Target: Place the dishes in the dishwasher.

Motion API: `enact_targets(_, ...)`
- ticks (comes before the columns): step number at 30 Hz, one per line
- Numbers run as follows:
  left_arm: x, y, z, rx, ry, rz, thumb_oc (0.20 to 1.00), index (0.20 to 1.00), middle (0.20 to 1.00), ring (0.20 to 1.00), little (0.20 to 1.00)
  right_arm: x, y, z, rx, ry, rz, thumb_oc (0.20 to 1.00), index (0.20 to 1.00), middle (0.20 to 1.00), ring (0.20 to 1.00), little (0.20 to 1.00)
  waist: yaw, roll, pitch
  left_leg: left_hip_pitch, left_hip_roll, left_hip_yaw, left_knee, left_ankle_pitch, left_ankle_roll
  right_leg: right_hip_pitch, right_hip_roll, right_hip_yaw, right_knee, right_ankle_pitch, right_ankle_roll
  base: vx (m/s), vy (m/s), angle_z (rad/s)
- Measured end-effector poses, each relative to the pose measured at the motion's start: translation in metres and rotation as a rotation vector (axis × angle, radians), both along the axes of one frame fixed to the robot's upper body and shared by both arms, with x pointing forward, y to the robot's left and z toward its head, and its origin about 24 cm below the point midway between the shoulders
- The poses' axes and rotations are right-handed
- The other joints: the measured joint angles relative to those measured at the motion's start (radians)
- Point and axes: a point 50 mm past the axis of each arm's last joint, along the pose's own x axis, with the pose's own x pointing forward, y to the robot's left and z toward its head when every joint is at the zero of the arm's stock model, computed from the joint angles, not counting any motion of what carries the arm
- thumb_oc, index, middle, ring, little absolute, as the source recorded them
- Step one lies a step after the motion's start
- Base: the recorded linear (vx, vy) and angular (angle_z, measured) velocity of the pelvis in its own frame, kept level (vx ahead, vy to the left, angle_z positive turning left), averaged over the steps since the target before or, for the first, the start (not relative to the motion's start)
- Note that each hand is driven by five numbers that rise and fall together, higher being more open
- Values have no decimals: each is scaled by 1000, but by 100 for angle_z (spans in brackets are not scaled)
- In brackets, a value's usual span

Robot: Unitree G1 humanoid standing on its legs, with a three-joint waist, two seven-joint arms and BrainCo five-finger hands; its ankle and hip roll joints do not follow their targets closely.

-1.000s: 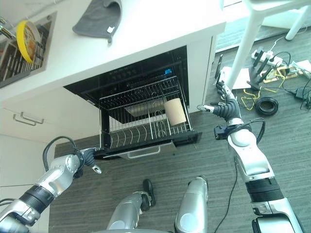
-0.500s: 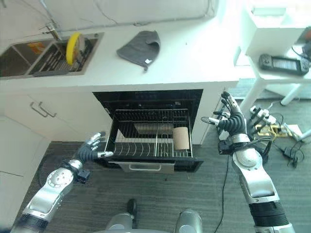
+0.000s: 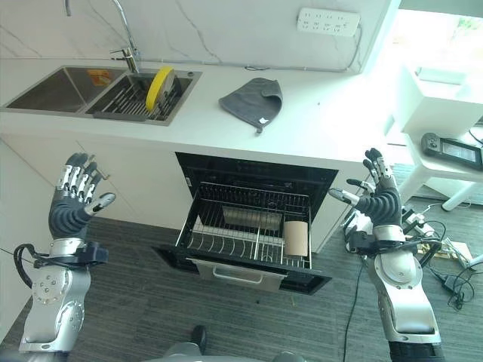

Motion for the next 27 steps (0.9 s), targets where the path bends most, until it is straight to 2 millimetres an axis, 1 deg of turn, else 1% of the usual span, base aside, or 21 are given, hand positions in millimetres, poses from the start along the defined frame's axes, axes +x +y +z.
enact_targets(2, 0, 0, 3, 16, -17, -13, 1000, 1000, 1000, 1000, 1000, -4, 2, -8, 33, 11, -8, 1000, 1000, 1000, 1000, 1000, -3, -37, 0, 5, -31, 15, 1, -5, 10, 11, -29, 5, -39, 28, 8, 5, 244, -14)
enact_targets(3, 1, 1, 5, 26, -18, -16, 1000, 1000, 1000, 1000, 1000, -3, 5, -8, 51, 1, -7, 1000, 1000, 1000, 1000, 1000, -6, -55, 2, 12, -51, 34, -2, -12, 19, 10, -39, 18, -54, 57, 25, -56, 269, -45)
enact_targets(4, 1, 2, 6, 38, -18, -18, 1000, 1000, 1000, 1000, 1000, -2, 10, -8, 81, -16, -1, 1000, 1000, 1000, 1000, 1000, -10, -64, 5, 18, -60, 56, -1, -16, 28, -3, -49, 31, -50, 75, 26, -56, 201, -83)
enact_targets(5, 2, 3, 8, 50, -19, -15, 1000, 1000, 1000, 1000, 1000, -1, 16, -10, 106, -24, 16, 1000, 1000, 1000, 1000, 1000, -7, -61, 7, 35, -57, 105, -10, -15, 37, -23, -43, 18, -57, 123, 9, -55, 173, -121)
enact_targets(6, 2, 6, 11, 62, -26, -1, 1000, 1000, 1000, 1000, 1000, 0, 20, -11, 105, -21, 42, 1000, 1000, 1000, 1000, 1000, 1, -52, 11, 52, -43, 147, -25, -20, 52, -27, -39, -21, -75, 171, -11, -72, 175, -120)
enact_targets(7, 3, 7, 12, 71, -28, 1, 1000, 1000, 1000, 1000, 1000, -1, 21, -13, 107, -12, 42, 1000, 1000, 1000, 1000, 1000, -14, -47, 17, 70, -54, 169, -38, -20, 63, -27, -46, -60, -77, 188, -10, -66, 164, -87)
enact_targets(8, 3, 8, 14, 75, -31, 5, 1000, 1000, 1000, 1000, 1000, -2, 21, -14, 104, -8, 48, 1000, 1000, 1000, 1000, 1000, -22, -52, 17, 73, -62, 185, -34, -32, 74, -26, -45, -80, -72, 187, -8, -69, 115, -51)
enact_targets(9, 1, 11, 14, 72, -33, 21, 1000, 1000, 1000, 1000, 1000, -1, 22, -13, 95, -5, 65, 1000, 1000, 1000, 1000, 1000, -24, -45, 21, 68, -47, 213, -34, -35, 85, -61, -20, -85, 27, 111, 40, -25, 26, -44)
enact_targets(10, -1, 13, 11, 67, -19, 34, 1000, 1000, 1000, 1000, 1000, -2, 22, -14, 96, 5, 79, 1000, 1000, 1000, 1000, 1000, -20, -30, 24, 66, -20, 200, -34, -42, 74, -102, 68, -21, 151, 7, 10, -22, -14, -30)
enact_targets(11, -1, 13, 9, 64, -13, 34, 1000, 1000, 1000, 1000, 1000, -1, 21, -13, 98, 4, 87, 1000, 1000, 1000, 1000, 1000, -25, -33, 23, 64, -23, 187, -34, -38, 69, -98, 118, 3, 146, -33, -21, 9, -61, -13)
enact_targets(12, -2, 11, 5, 48, -1, 40, 1000, 1000, 1000, 1000, 1000, 0, 21, -11, 97, 1, 94, 1000, 1000, 1000, 1000, 1000, -24, -36, 21, 66, -37, 190, -34, -35, 67, -64, 132, 5, 80, -58, -77, 13, -125, 7)
enact_targets(13, -2, 8, 0, 15, 5, 39, 1000, 1000, 1000, 1000, 1000, 1, 21, -13, 99, 8, 94, 1000, 1000, 1000, 1000, 1000, -27, -25, 16, 67, -37, 184, -34, -34, 66, -51, 143, 5, 57, -49, -87, 42, -173, 6)
enact_targets(15, 0, -1, -4, 4, 23, 13, 1000, 1000, 1000, 1000, 1000, 1, 28, -18, 118, 30, 130, 1000, 1000, 1000, 1000, 1000, -15, 20, 19, 65, -29, 168, -31, -15, 54, -27, 157, 2, 27, -41, -106, 46, -170, 18)
enact_targets(16, 1, -2, -5, 3, 25, 9, 1000, 1000, 1000, 1000, 1000, 0, 27, -20, 121, 40, 128, 1000, 1000, 1000, 1000, 1000, -15, 31, 18, 65, -27, 157, -29, -13, 52, -12, 164, -6, 13, -30, -120, -10, -124, 41)
enact_targets(17, 1, -1, -6, 1, 41, 12, 1000, 1000, 1000, 1000, 1000, -2, 22, -17, 109, 37, 124, 1000, 1000, 1000, 1000, 1000, -12, 46, 20, 47, -27, 140, 7, -13, 53, 13, 164, -28, -1, -30, -121, -76, -117, 48)
enact_targets(19, 0, 2, -6, -3, 47, 23, 1000, 1000, 1000, 1000, 1000, 0, 15, -5, 63, 6, 115, 1000, 1000, 1000, 1000, 1000, 2, 58, 24, 11, -29, 131, 69, -12, 52, 18, 161, -34, -3, -34, -124, -101, -65, 46)
enact_targets(21, 2, -1, -7, -12, 52, 8, 1000, 1000, 1000, 1000, 1000, 6, 12, 7, 30, -37, 104, 1000, 1000, 1000, 1000, 1000, 4, 67, 32, -47, -31, 133, 150, 5, 42, 20, 141, -74, 3, -40, -134, -60, 69, 52)
enact_targets(22, 2, -2, -7, -10, 58, 1, 1000, 1000, 1000, 1000, 1000, 9, 12, 14, 10, -57, 109, 1000, 1000, 1000, 1000, 1000, 7, 70, 40, -44, -29, 134, 144, 26, 27, 23, 129, -85, -2, -41, -143, -23, 151, 40)
enact_targets(23, 1, -2, -8, -11, 64, 0, 1000, 1000, 1000, 1000, 1000, 11, 11, 20, -3, -74, 110, 1000, 1000, 1000, 1000, 1000, 6, 58, 48, -34, -24, 154, 141, 13, 25, 28, 111, -97, -6, -35, -156, 23, 286, 26)
enact_targets(25, 1, -2, -7, -6, 63, -4, 1000, 1000, 1000, 1000, 1000, 9, 9, 23, -6, -90, 92, 1000, 1000, 1000, 1000, 1000, -25, 41, 52, 11, 29, 198, 137, -19, 11, 44, 91, -104, -23, -25, -149, 73, 337, 20)
enact_targets(27, -3, 0, -8, -9, 70, 11, 1000, 1000, 1000, 1000, 1000, 4, 0, 21, -12, -78, 55, 1000, 1000, 1000, 1000, 1000, -45, 42, 51, 83, 83, 185, 78, -38, -3, 41, 91, -84, -30, -12, -139, 91, 448, -15)
